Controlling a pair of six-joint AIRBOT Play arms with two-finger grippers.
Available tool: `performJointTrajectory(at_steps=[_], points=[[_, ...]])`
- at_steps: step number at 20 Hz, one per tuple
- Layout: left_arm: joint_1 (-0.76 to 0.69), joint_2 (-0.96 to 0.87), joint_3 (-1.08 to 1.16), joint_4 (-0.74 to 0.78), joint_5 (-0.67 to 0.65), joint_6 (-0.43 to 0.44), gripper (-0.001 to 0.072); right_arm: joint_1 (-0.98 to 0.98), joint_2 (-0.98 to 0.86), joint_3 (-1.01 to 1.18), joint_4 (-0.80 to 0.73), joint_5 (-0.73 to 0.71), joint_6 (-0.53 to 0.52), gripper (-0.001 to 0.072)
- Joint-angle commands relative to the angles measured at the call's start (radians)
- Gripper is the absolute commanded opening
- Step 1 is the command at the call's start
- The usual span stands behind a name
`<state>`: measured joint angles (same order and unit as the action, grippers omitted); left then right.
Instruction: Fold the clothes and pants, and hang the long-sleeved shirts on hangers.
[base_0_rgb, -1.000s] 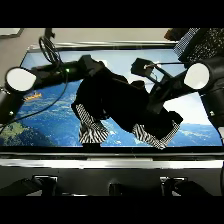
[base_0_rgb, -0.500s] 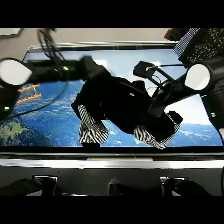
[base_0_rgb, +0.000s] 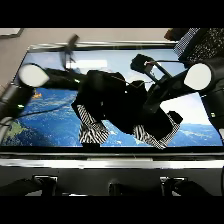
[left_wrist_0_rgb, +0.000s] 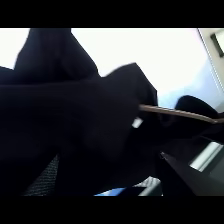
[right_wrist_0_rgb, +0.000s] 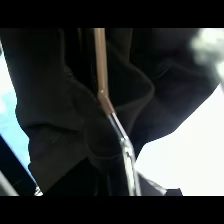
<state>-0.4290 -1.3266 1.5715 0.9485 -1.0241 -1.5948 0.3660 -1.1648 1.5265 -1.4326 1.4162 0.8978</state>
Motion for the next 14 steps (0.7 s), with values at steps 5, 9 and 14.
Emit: performJointTrajectory(at_steps=[5, 9, 14], points=[[0.383, 0.13, 0.011, 0.002, -0.254, 0.423, 0.0704, 0.001, -0.051, 0.0, -0.011, -0.065, -0.153, 0.0024], [0.373, 0.115, 0.002, 0.006, -0.267, 0.737, 0.0704, 0.001, -0.079, 0.0, 0.021, -0.069, -0.224, 0.0024], [0.329, 0.048, -0.06, -0.043, -0.237, 0.999, 0.0705, 0.001, -0.089, 0.0, 0.072, -0.054, -0.408, 0.0024]])
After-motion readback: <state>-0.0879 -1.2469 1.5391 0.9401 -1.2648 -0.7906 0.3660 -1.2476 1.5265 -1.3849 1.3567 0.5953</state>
